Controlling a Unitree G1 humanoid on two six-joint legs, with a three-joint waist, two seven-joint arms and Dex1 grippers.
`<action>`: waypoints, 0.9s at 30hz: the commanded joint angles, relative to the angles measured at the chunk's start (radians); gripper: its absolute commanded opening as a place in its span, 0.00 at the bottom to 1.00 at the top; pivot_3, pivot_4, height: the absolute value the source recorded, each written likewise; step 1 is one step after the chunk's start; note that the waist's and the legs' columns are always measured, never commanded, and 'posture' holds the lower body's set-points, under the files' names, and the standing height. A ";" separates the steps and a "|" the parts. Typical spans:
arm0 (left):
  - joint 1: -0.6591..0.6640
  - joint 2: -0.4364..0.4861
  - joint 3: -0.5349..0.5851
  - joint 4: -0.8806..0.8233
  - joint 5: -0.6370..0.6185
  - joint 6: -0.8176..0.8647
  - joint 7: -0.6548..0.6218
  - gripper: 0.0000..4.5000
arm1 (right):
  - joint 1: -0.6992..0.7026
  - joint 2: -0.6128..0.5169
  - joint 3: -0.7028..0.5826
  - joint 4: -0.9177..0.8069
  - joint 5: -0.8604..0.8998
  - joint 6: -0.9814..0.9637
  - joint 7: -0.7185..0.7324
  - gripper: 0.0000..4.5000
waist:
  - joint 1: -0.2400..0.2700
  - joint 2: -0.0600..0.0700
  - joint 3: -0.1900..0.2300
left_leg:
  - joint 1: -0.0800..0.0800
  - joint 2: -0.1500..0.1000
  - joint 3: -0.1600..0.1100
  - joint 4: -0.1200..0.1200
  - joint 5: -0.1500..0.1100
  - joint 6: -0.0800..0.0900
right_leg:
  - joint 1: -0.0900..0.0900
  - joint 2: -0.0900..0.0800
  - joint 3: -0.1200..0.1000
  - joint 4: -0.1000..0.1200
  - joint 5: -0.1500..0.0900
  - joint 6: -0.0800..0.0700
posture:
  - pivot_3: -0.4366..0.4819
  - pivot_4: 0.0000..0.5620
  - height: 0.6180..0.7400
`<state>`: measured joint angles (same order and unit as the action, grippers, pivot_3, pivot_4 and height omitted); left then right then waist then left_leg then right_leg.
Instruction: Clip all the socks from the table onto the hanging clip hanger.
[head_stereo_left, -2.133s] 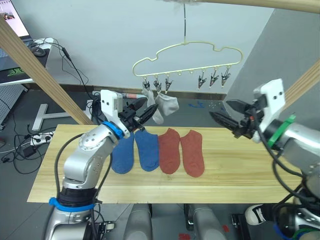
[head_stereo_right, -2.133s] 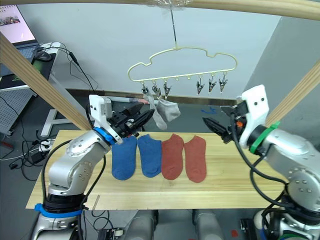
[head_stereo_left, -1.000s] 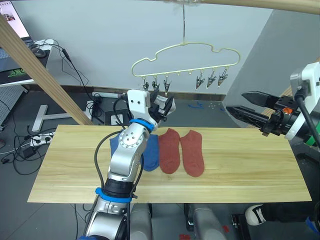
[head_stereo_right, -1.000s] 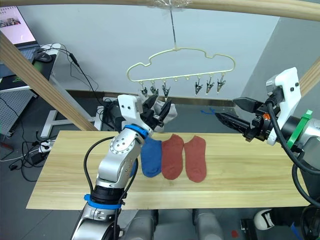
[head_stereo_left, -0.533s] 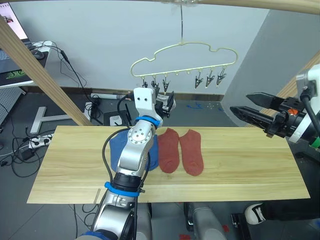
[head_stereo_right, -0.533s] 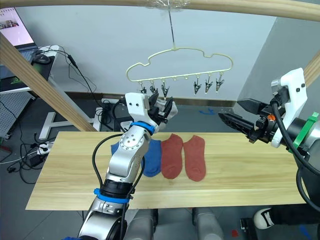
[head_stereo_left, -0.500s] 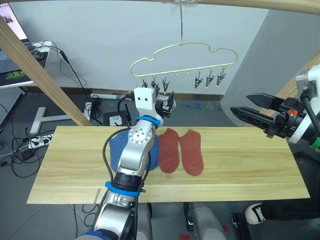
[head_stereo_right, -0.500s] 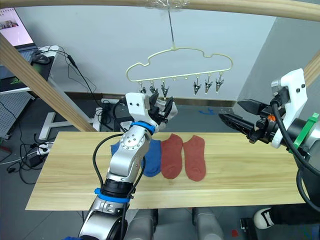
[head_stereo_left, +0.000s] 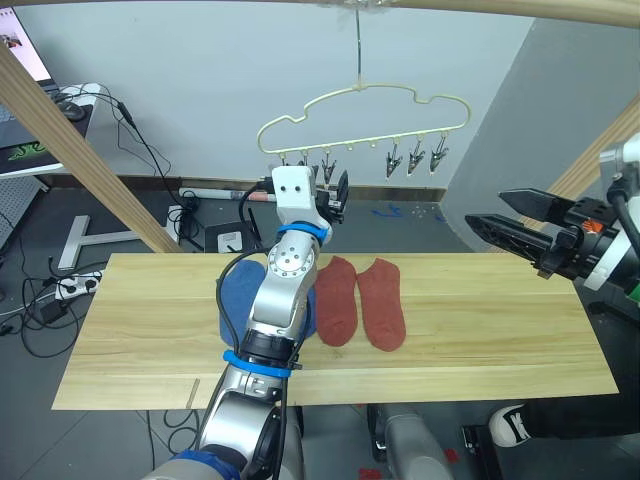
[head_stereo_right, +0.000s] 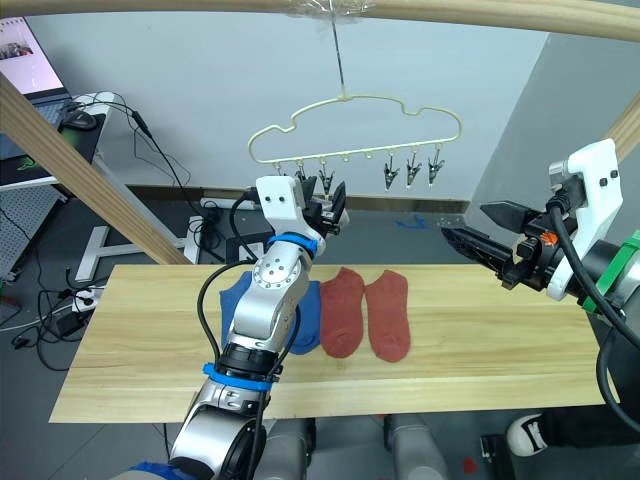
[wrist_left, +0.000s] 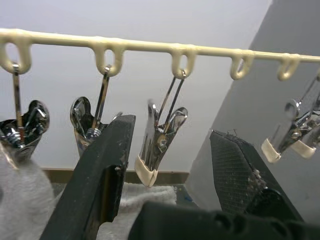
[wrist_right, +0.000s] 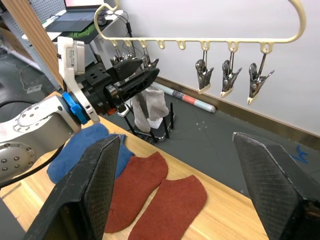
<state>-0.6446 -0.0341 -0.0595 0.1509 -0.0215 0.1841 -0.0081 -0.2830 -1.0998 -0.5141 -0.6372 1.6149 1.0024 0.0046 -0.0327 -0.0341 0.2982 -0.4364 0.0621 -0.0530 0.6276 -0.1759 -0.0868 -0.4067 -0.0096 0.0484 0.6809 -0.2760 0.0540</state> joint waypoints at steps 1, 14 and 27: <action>-0.038 -0.007 0.006 0.003 0.016 -0.033 0.018 0.59 | 0.008 -0.019 -0.015 -0.028 0.020 -0.043 -0.014 0.83 | 0.000 0.000 0.000 | 0.000 0.000 0.000 0.000 0.000 0.000 | 0.000 0.000 0.000 0.000 0.000 0.001 | 0.35 0.44 1.00; -0.102 -0.022 0.021 0.077 0.009 -0.068 0.039 0.59 | 0.047 -0.038 -0.016 -0.045 0.046 -0.085 -0.051 0.83 | -0.001 0.000 0.000 | 0.000 0.000 0.000 0.000 0.000 0.000 | 0.000 0.000 0.000 0.000 -0.001 0.002 | 0.34 0.45 1.00; -0.117 -0.026 0.027 0.082 0.004 -0.067 0.039 0.59 | 0.067 -0.050 -0.012 -0.043 0.054 -0.111 -0.059 0.83 | -0.001 0.000 0.000 | 0.000 0.000 0.000 0.000 0.000 0.000 | 0.000 0.000 0.000 -0.001 -0.001 0.002 | 0.34 0.47 1.00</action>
<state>-0.7339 -0.0502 -0.0319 0.2536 -0.0211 0.1409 0.0303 -0.2143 -1.1318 -0.5063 -0.6657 1.6525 0.9208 -0.0494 -0.0338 -0.0345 0.2985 -0.4367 0.0621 -0.0529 0.6274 -0.1760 -0.0866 -0.4067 -0.0095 0.0486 0.6804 -0.2771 0.0559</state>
